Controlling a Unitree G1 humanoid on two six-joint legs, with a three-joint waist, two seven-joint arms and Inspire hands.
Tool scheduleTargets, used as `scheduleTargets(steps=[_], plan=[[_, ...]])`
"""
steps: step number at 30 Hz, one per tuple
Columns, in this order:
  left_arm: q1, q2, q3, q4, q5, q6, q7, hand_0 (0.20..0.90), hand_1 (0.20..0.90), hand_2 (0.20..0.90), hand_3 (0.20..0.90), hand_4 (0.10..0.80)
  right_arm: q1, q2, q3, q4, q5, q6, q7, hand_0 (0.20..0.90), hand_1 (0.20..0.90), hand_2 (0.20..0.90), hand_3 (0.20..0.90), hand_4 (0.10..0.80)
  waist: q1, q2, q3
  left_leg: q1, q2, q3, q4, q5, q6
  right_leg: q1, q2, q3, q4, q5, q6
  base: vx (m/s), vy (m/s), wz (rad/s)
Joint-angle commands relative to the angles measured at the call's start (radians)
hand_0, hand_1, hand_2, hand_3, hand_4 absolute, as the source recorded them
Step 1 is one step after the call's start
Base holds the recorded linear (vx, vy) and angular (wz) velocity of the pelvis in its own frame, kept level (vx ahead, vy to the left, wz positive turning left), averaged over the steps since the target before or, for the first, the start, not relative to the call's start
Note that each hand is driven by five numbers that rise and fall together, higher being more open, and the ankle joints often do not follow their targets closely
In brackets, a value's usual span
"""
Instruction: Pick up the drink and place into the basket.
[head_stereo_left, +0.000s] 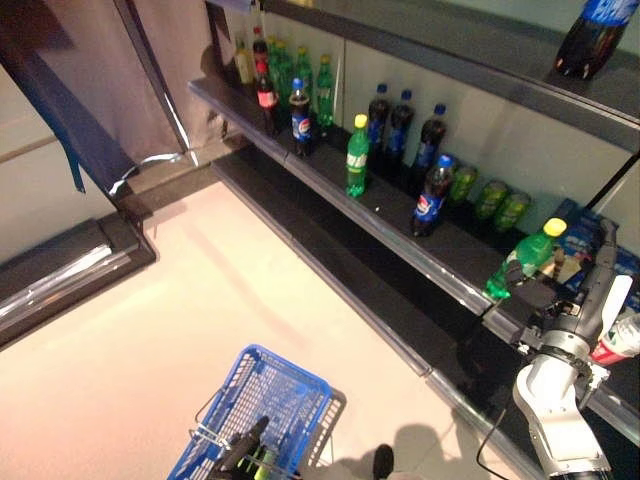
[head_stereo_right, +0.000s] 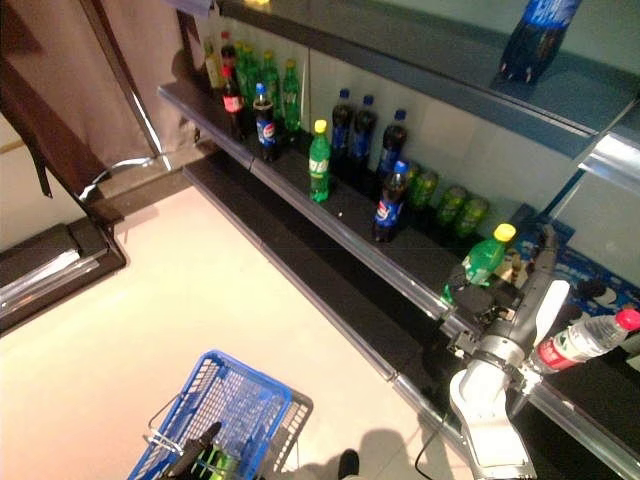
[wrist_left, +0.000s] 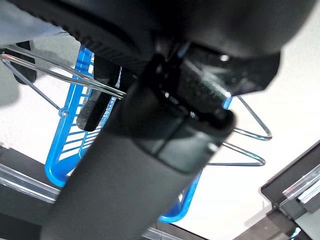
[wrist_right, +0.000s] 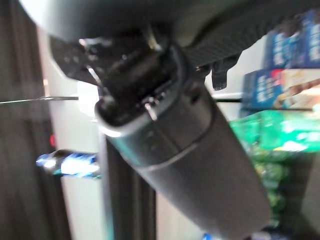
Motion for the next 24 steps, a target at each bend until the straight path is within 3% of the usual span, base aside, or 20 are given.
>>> scheduleTargets(steps=[1, 9, 24], plan=[[-0.001, 0.004, -0.018, -0.072, -0.069, -0.039, -0.038, 0.300, 0.300, 0.300, 0.200, 0.100, -0.128, -0.030, -0.023, -0.077, -0.001, -0.105, -0.091, 0.900, 0.900, 0.900, 0.900, 0.800, 0.010, -0.008, 0.026, -0.083, -0.010, -0.035, 0.131, -0.033, 0.017, 0.027, -0.019, 0.026, 0.150, -0.147, 0.001, -0.108, -0.002, -0.05], [-0.061, 0.018, -0.071, -0.115, -0.138, -0.070, -0.058, 0.300, 0.300, 0.300, 0.200, 0.100, -0.339, -0.053, -0.013, -0.022, 0.006, -0.077, -0.230, 0.900, 0.900, 0.900, 0.900, 0.800, 0.000, 0.036, 0.146, -0.210, -0.037, -0.054, 0.200, -0.008, 0.024, -0.097, -0.026, 0.052, 0.218, -0.144, -0.020, -0.130, 0.021, -0.08], [-0.096, 0.028, -0.105, -0.159, -0.171, -0.054, -0.074, 0.300, 0.300, 0.300, 0.200, 0.100, -0.516, -0.127, -0.014, 0.008, 0.052, -0.024, -0.259, 0.900, 0.900, 0.900, 0.900, 0.800, -0.001, 0.086, 0.234, -0.296, -0.037, -0.057, 0.244, 0.023, 0.020, -0.176, -0.021, 0.073, 0.267, -0.149, -0.037, -0.017, -0.004, -0.05]])
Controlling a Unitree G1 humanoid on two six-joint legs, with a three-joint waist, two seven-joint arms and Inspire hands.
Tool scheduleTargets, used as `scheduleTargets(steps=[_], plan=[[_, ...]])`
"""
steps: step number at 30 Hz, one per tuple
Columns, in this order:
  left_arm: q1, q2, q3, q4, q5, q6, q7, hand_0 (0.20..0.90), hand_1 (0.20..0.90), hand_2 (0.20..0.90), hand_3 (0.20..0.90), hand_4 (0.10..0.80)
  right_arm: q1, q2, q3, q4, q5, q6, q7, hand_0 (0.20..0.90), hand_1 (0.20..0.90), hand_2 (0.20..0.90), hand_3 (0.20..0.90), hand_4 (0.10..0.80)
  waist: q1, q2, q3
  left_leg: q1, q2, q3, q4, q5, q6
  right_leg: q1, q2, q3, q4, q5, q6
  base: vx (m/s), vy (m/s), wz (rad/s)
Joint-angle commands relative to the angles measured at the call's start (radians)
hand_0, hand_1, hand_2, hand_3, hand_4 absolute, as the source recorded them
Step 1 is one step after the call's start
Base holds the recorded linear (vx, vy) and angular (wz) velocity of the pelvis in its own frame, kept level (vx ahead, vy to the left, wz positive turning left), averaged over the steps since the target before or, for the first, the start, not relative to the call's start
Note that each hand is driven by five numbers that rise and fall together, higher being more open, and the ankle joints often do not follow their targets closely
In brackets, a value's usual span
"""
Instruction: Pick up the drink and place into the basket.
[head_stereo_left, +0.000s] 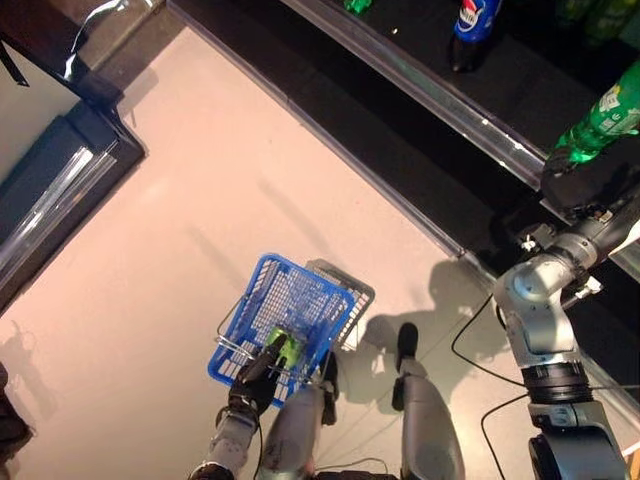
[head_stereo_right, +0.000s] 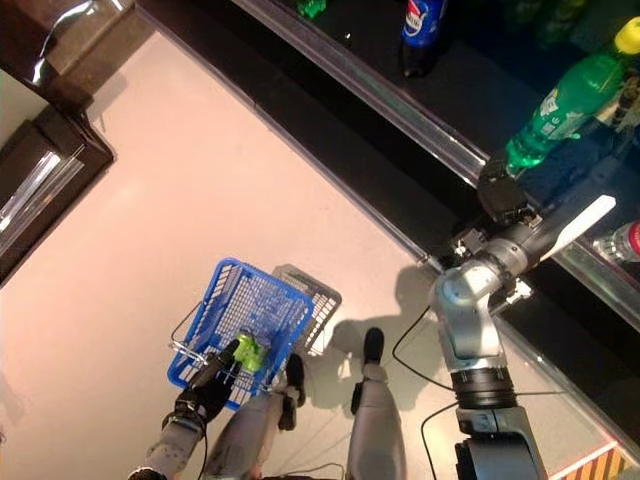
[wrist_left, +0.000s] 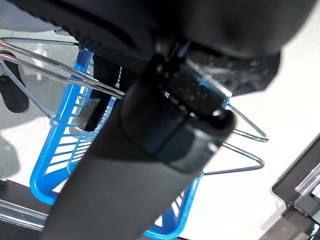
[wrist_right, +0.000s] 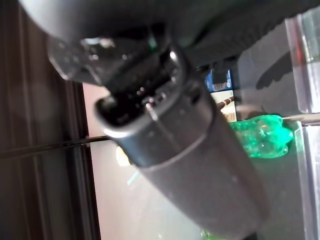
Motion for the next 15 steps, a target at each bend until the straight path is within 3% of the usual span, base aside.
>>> scheduleTargets(steps=[1, 15], plan=[[0.096, 0.033, -0.011, -0.088, -0.031, -0.019, -0.075, 0.300, 0.300, 0.300, 0.200, 0.100, -0.088, -0.095, -0.025, -0.064, -0.026, -0.037, -0.047, 0.900, 0.900, 0.900, 0.900, 0.800, 0.002, -0.019, -0.052, -0.101, -0.009, -0.060, 0.110, 0.038, 0.004, 0.045, 0.006, 0.001, 0.140, -0.168, -0.028, 0.000, -0.045, -0.04], [0.056, 0.080, -0.031, -0.117, -0.036, 0.016, -0.064, 0.300, 0.300, 0.300, 0.200, 0.100, -0.340, -0.225, -0.019, 0.081, 0.063, 0.018, -0.043, 0.900, 0.900, 0.900, 0.900, 0.800, 0.029, -0.003, -0.009, -0.147, -0.004, -0.075, 0.115, 0.066, 0.001, -0.003, 0.014, -0.002, 0.166, -0.170, -0.035, 0.005, -0.045, 0.00]])
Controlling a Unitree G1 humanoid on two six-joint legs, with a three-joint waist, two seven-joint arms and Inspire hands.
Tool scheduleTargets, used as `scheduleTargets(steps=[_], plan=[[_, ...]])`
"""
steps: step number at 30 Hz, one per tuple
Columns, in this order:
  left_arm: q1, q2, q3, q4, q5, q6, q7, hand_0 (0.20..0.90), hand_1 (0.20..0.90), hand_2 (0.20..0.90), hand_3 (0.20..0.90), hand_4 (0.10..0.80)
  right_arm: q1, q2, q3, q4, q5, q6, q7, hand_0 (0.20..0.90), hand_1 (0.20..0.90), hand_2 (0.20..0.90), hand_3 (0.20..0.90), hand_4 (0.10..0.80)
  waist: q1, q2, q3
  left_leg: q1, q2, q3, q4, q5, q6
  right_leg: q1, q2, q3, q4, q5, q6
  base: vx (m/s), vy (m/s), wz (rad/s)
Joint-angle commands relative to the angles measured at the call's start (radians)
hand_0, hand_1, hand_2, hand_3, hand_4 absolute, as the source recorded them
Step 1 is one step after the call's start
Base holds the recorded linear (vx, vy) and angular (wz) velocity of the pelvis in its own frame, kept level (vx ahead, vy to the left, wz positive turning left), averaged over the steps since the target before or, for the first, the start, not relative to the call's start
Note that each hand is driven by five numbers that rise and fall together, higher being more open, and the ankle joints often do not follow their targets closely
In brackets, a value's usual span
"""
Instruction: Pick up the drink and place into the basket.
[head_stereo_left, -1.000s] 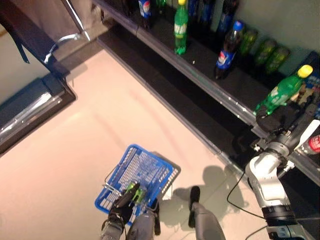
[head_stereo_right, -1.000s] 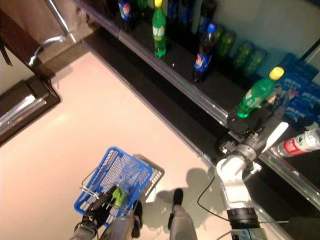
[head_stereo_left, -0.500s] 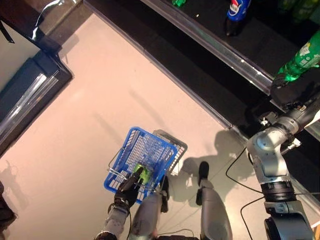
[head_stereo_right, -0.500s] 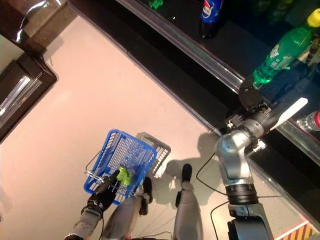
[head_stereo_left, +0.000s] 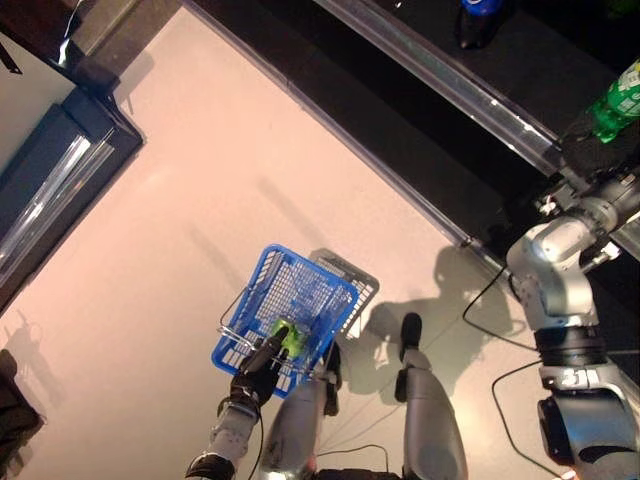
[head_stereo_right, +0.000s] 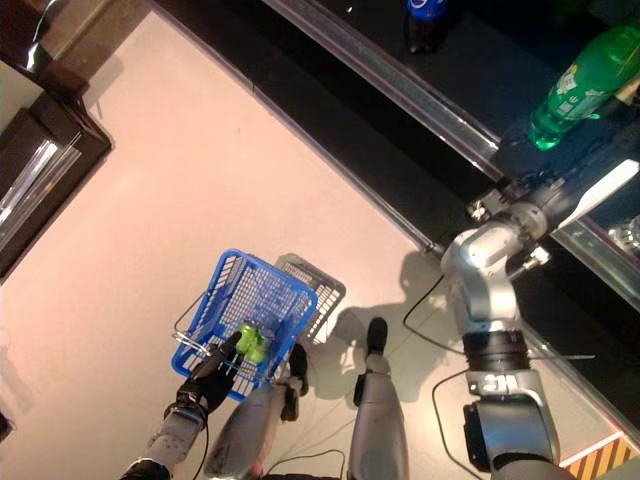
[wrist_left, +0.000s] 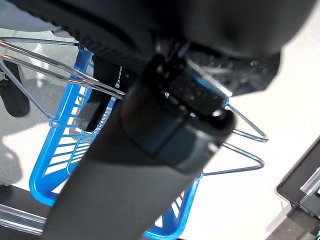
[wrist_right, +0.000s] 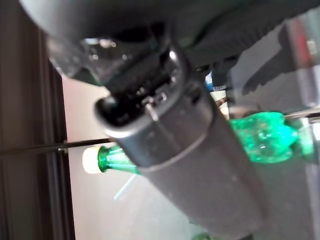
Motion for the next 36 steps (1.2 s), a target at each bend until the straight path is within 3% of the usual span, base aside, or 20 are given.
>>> scheduleTargets(steps=[1, 24, 26, 27, 36], plan=[[0.092, 0.074, -0.028, -0.117, -0.037, 0.001, -0.061, 0.300, 0.300, 0.300, 0.200, 0.100, -0.118, -0.142, -0.017, -0.078, -0.013, -0.046, -0.039, 0.900, 0.900, 0.900, 0.900, 0.800, 0.023, -0.016, -0.034, -0.109, -0.004, -0.075, 0.101, 0.067, 0.001, 0.035, 0.016, -0.005, 0.154, -0.171, -0.030, 0.018, -0.026, -0.03], [0.088, 0.139, -0.042, -0.154, -0.062, 0.065, -0.063, 0.300, 0.300, 0.300, 0.200, 0.100, -0.409, -0.340, 0.102, 0.252, 0.128, -0.015, -0.039, 0.900, 0.900, 0.900, 0.900, 0.800, 0.060, 0.011, -0.010, -0.156, -0.023, -0.099, 0.157, 0.077, 0.007, -0.018, 0.000, -0.019, 0.232, -0.197, -0.041, 0.017, -0.008, 0.02], [0.088, 0.150, -0.045, -0.152, -0.067, 0.071, -0.069, 0.300, 0.300, 0.300, 0.200, 0.100, -0.443, -0.364, 0.127, 0.313, 0.148, -0.022, -0.045, 0.436, 0.436, 0.436, 0.359, 0.259, 0.064, 0.014, -0.008, -0.159, -0.025, -0.102, 0.163, 0.070, 0.009, -0.027, -0.003, -0.020, 0.247, -0.205, -0.040, 0.000, 0.000, 0.00], [0.087, 0.154, -0.046, -0.155, -0.071, 0.072, -0.068, 0.300, 0.300, 0.300, 0.200, 0.100, -0.453, -0.371, 0.134, 0.334, 0.149, -0.025, -0.048, 0.300, 0.300, 0.300, 0.200, 0.100, 0.065, 0.015, -0.008, -0.165, -0.027, -0.101, 0.158, 0.074, 0.011, -0.034, -0.003, -0.021, 0.244, -0.198, -0.040, 0.000, 0.000, 0.00], [0.088, 0.178, -0.043, -0.169, -0.085, 0.085, -0.068, 0.300, 0.300, 0.300, 0.200, 0.100, -0.473, -0.402, 0.157, 0.402, 0.160, -0.041, -0.046, 0.300, 0.300, 0.300, 0.200, 0.100, 0.069, 0.016, -0.008, -0.186, -0.032, -0.098, 0.170, 0.055, 0.019, -0.062, -0.006, -0.018, 0.263, -0.205, -0.036, -0.008, -0.001, 0.04]])
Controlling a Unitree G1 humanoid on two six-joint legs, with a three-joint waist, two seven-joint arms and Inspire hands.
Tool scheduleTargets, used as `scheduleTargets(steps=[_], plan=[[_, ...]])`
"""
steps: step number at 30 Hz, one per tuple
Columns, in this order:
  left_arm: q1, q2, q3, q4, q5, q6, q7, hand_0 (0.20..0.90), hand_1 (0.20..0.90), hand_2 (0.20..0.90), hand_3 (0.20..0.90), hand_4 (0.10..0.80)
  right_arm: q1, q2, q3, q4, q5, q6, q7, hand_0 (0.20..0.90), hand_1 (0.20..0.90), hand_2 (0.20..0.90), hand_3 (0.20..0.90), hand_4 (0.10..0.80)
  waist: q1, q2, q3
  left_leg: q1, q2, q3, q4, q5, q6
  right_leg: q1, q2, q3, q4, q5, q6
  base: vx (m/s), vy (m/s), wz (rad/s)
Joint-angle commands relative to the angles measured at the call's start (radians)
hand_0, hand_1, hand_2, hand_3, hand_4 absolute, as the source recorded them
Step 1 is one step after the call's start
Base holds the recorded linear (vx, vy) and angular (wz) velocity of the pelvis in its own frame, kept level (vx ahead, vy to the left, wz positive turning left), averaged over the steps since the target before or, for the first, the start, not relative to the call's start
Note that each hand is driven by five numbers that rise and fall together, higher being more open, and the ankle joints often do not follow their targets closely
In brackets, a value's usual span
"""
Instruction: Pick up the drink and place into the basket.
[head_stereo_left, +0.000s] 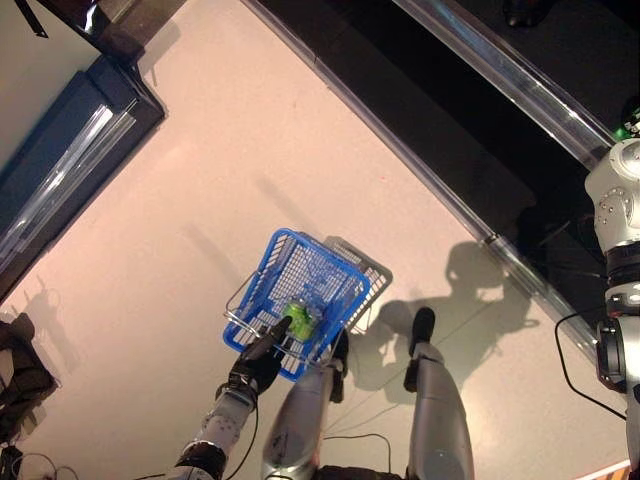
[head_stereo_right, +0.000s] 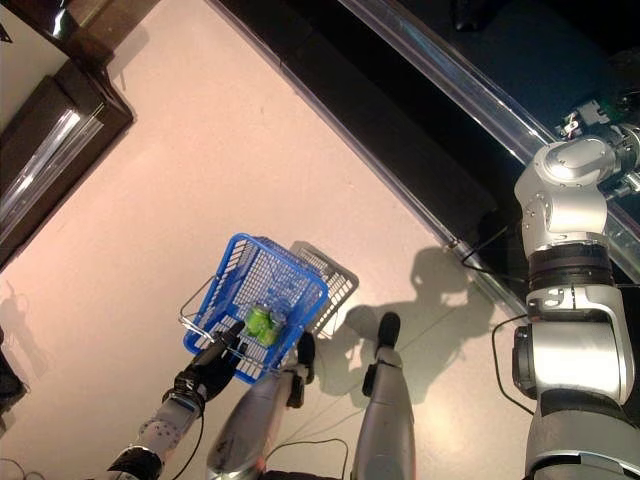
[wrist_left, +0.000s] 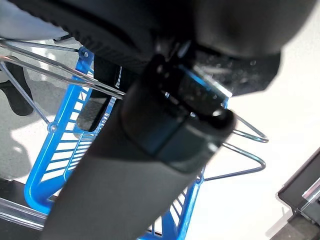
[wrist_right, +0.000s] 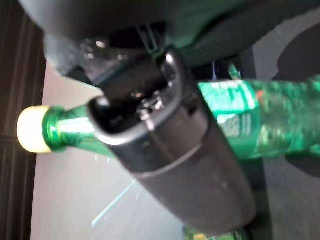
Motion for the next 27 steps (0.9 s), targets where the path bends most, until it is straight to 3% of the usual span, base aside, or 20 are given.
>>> scheduleTargets(steps=[1, 16, 27], plan=[[0.110, 0.103, -0.007, -0.103, -0.045, -0.017, -0.058, 0.300, 0.300, 0.300, 0.200, 0.100, -0.115, -0.172, 0.065, -0.040, -0.031, -0.082, -0.038, 0.300, 0.300, 0.300, 0.200, 0.100, 0.011, 0.005, -0.013, -0.101, -0.004, -0.050, 0.085, 0.071, 0.015, 0.039, 0.029, -0.018, 0.122, -0.154, -0.037, -0.035, 0.001, 0.01], [0.108, 0.124, 0.012, -0.106, -0.049, -0.012, -0.058, 0.300, 0.300, 0.300, 0.200, 0.100, -0.073, -0.179, 0.036, -0.097, -0.041, -0.136, -0.016, 0.300, 0.300, 0.300, 0.200, 0.100, 0.008, -0.019, -0.013, -0.106, -0.002, -0.053, 0.144, 0.045, 0.017, 0.045, 0.041, -0.020, 0.170, -0.183, -0.046, -0.020, -0.007, 0.00], [0.140, 0.105, 0.047, -0.095, -0.032, -0.020, -0.085, 0.300, 0.300, 0.300, 0.200, 0.100, 0.022, -0.153, -0.012, -0.363, -0.117, -0.108, 0.110, 0.300, 0.300, 0.300, 0.200, 0.100, -0.006, -0.043, -0.065, -0.048, 0.004, -0.049, 0.145, 0.052, 0.009, 0.118, 0.052, -0.014, 0.148, -0.195, -0.058, 0.005, 0.011, 0.00]])
